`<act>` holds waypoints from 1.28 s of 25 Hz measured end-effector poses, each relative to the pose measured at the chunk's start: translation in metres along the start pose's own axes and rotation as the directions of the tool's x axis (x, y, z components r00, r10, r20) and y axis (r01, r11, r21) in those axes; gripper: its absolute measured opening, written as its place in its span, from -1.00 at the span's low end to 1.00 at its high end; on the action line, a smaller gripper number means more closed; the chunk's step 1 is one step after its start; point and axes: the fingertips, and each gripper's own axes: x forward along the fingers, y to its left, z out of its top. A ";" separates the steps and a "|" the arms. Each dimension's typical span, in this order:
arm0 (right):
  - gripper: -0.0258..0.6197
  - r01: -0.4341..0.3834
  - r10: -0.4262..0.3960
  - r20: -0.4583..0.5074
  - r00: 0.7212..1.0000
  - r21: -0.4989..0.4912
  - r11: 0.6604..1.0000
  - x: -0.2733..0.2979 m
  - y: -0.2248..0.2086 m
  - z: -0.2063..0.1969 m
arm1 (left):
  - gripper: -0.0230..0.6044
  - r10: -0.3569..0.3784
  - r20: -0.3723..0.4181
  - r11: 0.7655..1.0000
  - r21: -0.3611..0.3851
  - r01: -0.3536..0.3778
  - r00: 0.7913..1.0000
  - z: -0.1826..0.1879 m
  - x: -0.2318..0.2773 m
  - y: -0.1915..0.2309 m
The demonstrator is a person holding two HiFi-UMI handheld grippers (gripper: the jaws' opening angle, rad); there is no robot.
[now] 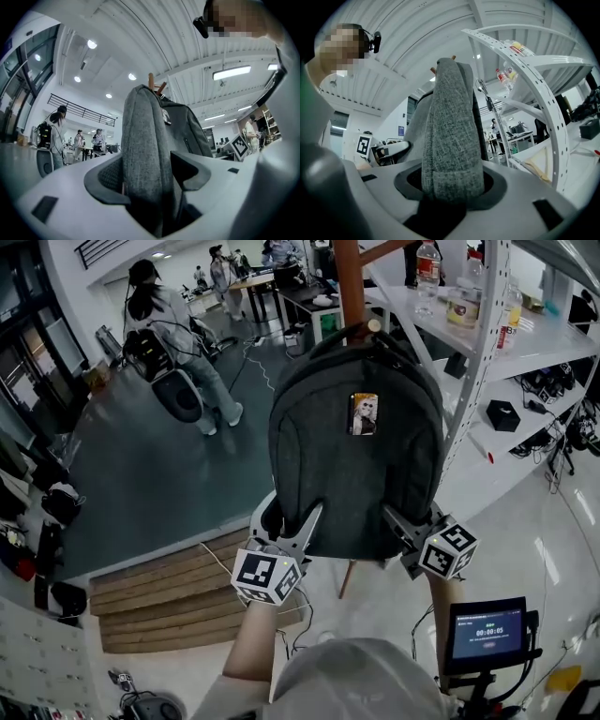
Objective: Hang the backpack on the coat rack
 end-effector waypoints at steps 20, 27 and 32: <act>-0.31 -0.067 0.068 -0.006 0.998 0.087 0.994 0.004 0.003 -0.013 | -0.48 -0.355 -0.017 0.926 0.128 0.354 0.935 0.006 0.066 -0.135; -0.31 -0.060 0.062 -0.117 0.991 0.022 0.998 -0.016 0.007 -0.026 | -0.84 -0.153 -0.073 0.979 0.122 0.161 0.986 -0.021 0.099 -0.104; -0.31 0.014 -0.021 -0.134 0.991 -0.048 0.999 -0.037 0.009 -0.029 | -0.84 -0.205 -0.054 0.978 -0.055 0.202 0.977 -0.022 0.097 -0.099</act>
